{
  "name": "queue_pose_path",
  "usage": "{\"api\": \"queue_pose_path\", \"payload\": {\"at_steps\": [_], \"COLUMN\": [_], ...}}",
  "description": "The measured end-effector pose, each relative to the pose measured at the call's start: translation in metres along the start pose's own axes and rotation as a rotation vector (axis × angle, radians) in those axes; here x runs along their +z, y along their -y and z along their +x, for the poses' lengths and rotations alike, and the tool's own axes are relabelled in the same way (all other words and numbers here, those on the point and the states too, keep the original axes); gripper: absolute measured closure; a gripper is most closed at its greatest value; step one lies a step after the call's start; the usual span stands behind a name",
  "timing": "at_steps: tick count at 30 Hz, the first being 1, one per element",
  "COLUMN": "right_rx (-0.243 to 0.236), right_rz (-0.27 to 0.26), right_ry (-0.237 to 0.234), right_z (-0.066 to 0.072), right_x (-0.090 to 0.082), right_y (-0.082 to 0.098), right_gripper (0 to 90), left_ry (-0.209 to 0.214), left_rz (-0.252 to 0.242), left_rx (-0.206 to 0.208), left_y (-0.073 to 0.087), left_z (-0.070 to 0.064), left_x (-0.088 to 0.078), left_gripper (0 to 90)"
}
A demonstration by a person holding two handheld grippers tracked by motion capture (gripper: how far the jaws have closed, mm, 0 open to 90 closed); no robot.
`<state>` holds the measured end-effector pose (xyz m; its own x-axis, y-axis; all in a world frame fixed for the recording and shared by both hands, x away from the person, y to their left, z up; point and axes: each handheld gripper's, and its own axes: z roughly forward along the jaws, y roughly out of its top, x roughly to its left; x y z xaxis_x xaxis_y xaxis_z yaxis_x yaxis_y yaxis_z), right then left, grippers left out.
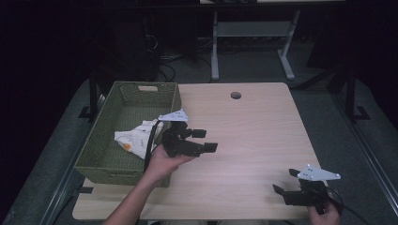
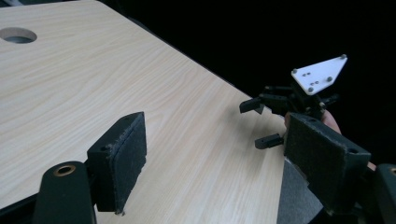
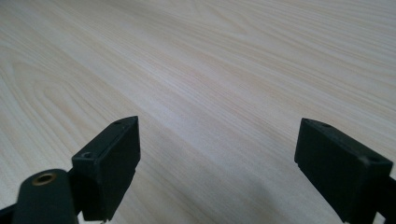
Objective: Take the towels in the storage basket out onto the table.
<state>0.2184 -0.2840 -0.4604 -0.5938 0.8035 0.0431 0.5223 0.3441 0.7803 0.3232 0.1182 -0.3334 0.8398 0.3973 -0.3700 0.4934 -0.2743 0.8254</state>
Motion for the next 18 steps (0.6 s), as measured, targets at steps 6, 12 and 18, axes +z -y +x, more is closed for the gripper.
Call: {"api": "queue_pose_path", "payload": {"at_steps": [6, 12, 18], "right_rx": [-0.001, 0.000, 0.000], "right_rz": [0.003, 0.002, 0.004], "right_ry": [0.000, 0.005, 0.007], "right_z": [0.001, -0.001, 0.000], "right_x": [0.000, 0.000, 0.000], "right_y": [0.000, 0.001, 0.000], "right_gripper": [14.0, 14.0, 14.0], "left_ry": [0.008, -0.005, -0.028], "left_rz": [0.029, 0.050, 0.084], "left_rx": [0.021, 0.031, 0.031], "left_y": [-0.005, -0.012, -0.015], "left_z": [0.005, 0.012, 0.023], "left_x": [-0.012, -0.024, -0.034], "left_gripper": [22.0, 22.0, 21.9]}}
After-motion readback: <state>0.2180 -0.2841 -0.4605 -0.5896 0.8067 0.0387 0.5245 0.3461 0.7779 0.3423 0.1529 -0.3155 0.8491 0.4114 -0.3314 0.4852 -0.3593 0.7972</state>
